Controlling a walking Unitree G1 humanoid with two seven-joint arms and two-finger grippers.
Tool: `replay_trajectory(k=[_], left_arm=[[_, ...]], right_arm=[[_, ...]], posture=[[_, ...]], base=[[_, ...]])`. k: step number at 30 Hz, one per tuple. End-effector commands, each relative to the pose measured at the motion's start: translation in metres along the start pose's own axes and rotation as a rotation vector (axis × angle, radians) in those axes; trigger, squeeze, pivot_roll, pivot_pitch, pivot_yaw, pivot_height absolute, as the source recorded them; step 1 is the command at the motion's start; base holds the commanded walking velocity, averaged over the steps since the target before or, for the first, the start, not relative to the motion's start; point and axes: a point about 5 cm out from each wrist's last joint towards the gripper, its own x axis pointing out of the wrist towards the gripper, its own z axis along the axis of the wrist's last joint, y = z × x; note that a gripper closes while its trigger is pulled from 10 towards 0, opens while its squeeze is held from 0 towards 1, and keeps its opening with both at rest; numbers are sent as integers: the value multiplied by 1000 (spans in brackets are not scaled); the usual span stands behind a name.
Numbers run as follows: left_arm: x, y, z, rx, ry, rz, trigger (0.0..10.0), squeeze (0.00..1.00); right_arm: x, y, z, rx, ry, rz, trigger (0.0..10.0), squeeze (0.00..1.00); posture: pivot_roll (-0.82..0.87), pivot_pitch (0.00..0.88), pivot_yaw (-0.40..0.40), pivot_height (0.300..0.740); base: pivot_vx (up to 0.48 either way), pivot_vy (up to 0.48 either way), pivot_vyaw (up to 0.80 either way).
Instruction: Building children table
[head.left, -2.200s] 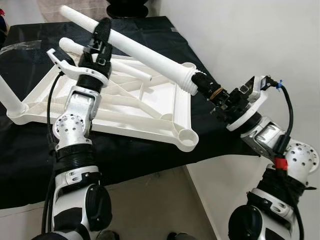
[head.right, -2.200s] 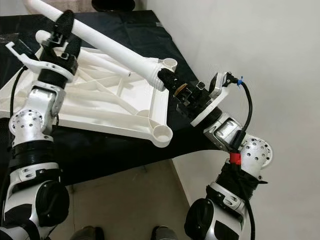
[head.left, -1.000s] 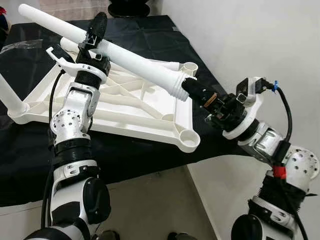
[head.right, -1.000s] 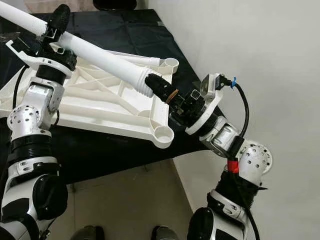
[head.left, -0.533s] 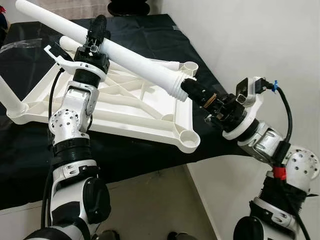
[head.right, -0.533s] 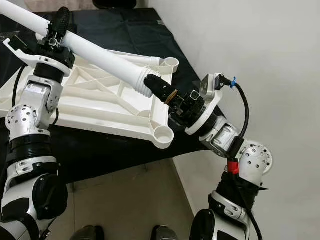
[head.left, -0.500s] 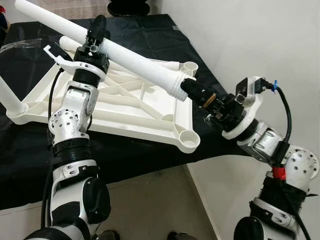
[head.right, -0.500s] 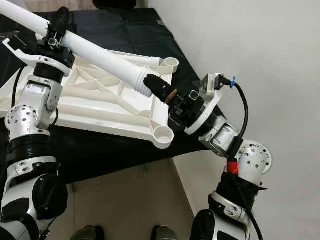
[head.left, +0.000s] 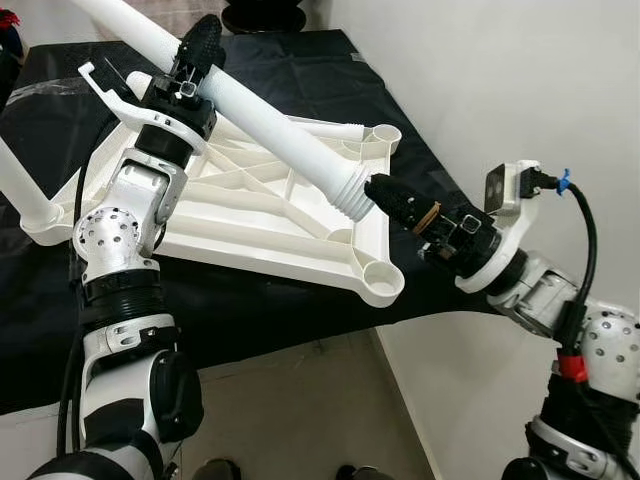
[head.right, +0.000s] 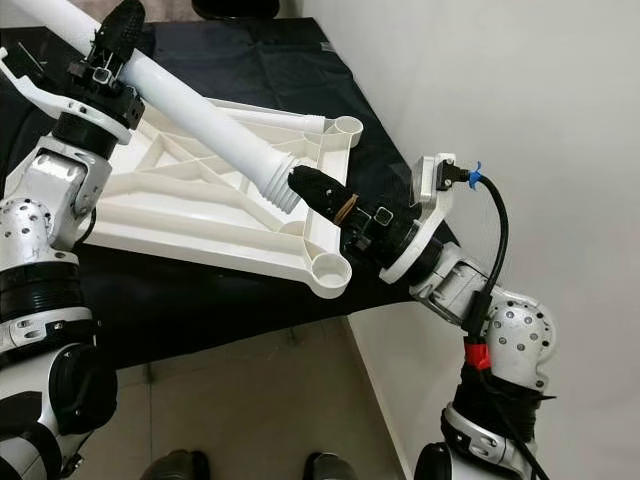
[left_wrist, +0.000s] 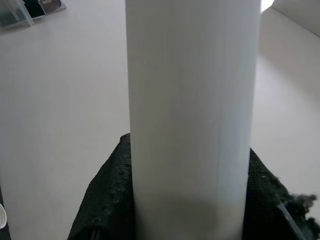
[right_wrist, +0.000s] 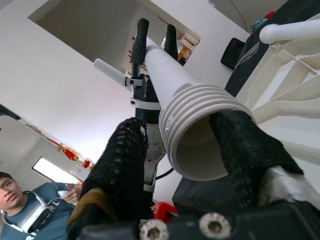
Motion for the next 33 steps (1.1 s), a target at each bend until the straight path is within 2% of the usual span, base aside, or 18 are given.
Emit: replay_trajectory(k=[1,5,6,8,9,10,12,16,20,22,23,25,26,27,28,29,31,33], left_arm=[[2,-6,-1,27,23,-27,0,0],[3,-9,0,51,51,-45,0,0],[10,-27,4,128,111,-128,0,0],[10,-27,4,128,111,-128,0,0],[17,-43,8,184,144,-195,0,0],[17,-43,8,184,144,-195,0,0],[24,-64,13,236,161,-281,0,0],[25,-70,15,235,148,-299,0,0],[26,-71,15,234,143,-304,0,0],[24,-72,10,255,203,-319,0,0],[24,-72,10,255,203,-319,0,0],[21,-72,2,289,288,-347,0,0],[21,-72,2,289,288,-347,0,0],[16,-68,-9,374,384,-360,0,0],[12,-65,-17,431,453,-369,0,0],[7,-61,-28,521,542,-383,0,0],[-2,-54,-45,651,669,-418,0,0],[-8,-49,-54,723,735,-440,0,0]], right_arm=[[-2,2,0,-15,1,4,10000,1000],[-10,1,-1,-36,36,-3,10000,1000],[-37,-15,-17,-86,196,-135,10000,1000],[-37,-15,-17,-86,196,-135,10000,1000],[-62,-26,-31,-106,335,-235,10000,1000],[-62,-26,-31,-106,335,-235,10000,1000],[-91,-38,-46,-101,449,-329,10000,1000],[-94,-41,-44,-92,409,-333,10000,1000],[-94,-46,-36,-145,371,-373,10000,1000],[-89,-58,-9,-262,262,-469,10000,1000],[-89,-58,-9,-262,262,-469,10000,1000],[-85,-61,14,-341,176,-500,10000,1000],[-85,-61,14,-341,176,-500,10000,1000],[-79,-54,28,-392,163,-451,10000,459],[-75,-49,37,-427,162,-411,10000,459],[-67,-39,40,-467,199,-333,10000,0],[-55,-23,35,-514,296,-210,10000,0],[-47,-15,26,-523,358,-136,10000,0]], posture=[[-103,120,-42,740],[-105,114,-40,740],[-109,89,-37,740],[-109,89,-37,740],[-106,86,-37,740],[-106,86,-37,740],[-104,81,-35,740],[-103,79,-34,740],[-102,78,-34,740],[-104,79,-31,740],[-104,79,-31,740],[-104,79,-31,740],[-104,79,-31,740],[-107,79,-27,740],[-107,79,-27,740],[-109,82,-24,740],[-110,83,-24,740],[-111,84,-23,740]], base=[[0,0,0],[0,0,0],[0,0,0],[0,0,0],[0,0,0],[0,0,0],[0,0,0],[0,0,0],[0,0,0],[0,0,0],[0,0,0],[0,0,0],[0,0,0],[0,0,0],[0,0,0],[0,0,0],[0,0,0],[0,0,0]])
